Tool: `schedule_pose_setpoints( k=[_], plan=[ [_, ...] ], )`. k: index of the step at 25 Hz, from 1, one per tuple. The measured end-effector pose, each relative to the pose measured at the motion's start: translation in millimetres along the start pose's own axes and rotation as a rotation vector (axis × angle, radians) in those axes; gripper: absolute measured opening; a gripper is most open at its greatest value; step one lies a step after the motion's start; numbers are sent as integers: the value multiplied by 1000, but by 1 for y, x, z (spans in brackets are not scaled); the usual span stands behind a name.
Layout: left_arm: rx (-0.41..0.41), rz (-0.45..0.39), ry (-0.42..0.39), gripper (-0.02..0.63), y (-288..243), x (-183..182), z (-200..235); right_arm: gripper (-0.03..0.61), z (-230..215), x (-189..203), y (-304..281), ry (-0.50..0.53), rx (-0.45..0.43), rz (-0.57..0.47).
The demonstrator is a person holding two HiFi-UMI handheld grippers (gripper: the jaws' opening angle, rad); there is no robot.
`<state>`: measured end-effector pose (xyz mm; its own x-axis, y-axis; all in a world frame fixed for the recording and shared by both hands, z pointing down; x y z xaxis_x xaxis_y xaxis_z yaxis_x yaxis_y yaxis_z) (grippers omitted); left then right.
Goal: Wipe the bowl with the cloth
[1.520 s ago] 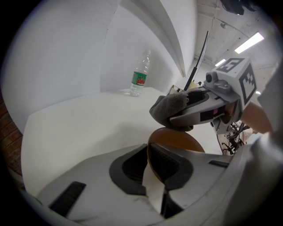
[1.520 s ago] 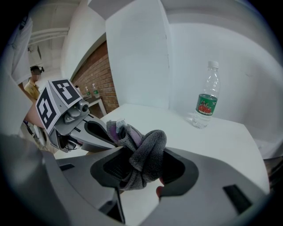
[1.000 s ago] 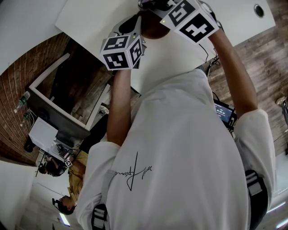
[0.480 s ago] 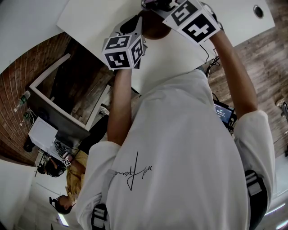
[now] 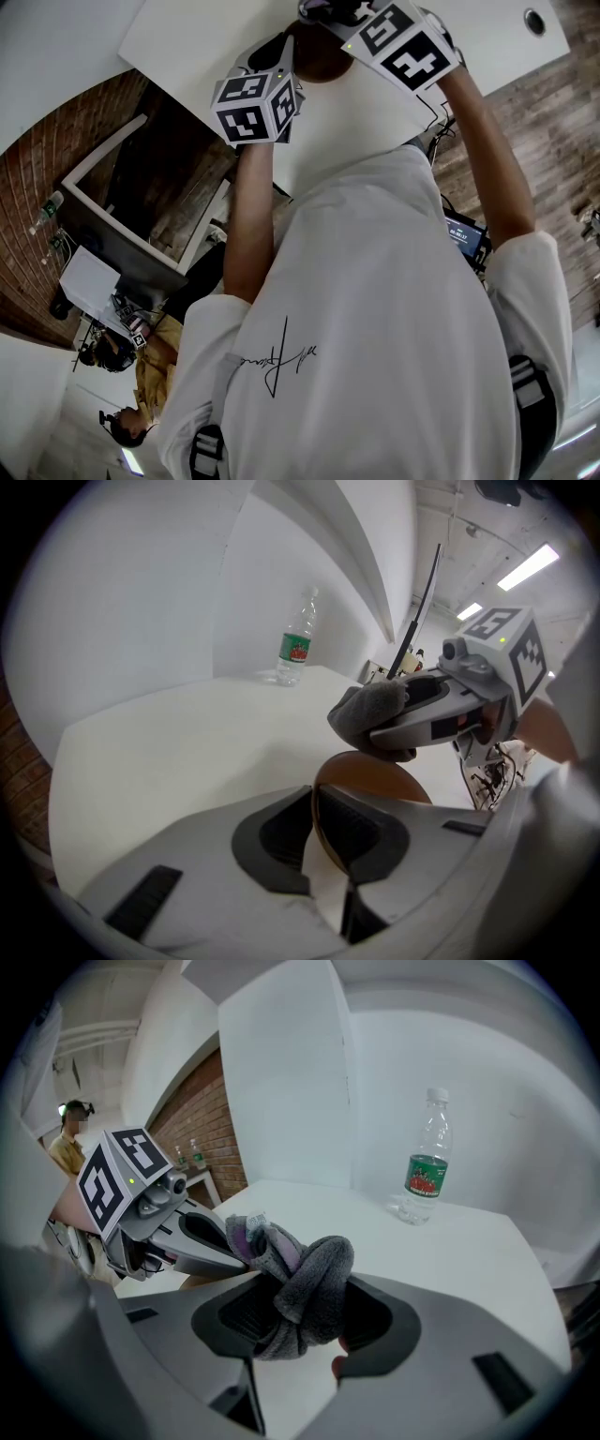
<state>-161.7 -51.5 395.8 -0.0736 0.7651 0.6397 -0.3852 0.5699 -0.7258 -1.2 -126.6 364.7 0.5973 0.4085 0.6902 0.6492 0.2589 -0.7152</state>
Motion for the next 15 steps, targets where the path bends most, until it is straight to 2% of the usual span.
schedule_pose_setpoints(
  k=[15],
  plan=[
    [-28, -9, -10, 34, -1, 3, -2, 183, 3, 11, 8, -20, 19, 3]
  ],
)
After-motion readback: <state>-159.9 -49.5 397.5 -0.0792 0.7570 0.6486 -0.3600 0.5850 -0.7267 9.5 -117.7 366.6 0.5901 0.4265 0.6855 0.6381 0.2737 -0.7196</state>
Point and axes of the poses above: the fingertips, and each gripper's own axes: y backward along the fingers, z to its left, x out of its underside, the point moved 10 cm from there along y, backward along the fingers, and after that the axes turned 1 degree about -z, right-handed, at the moved point
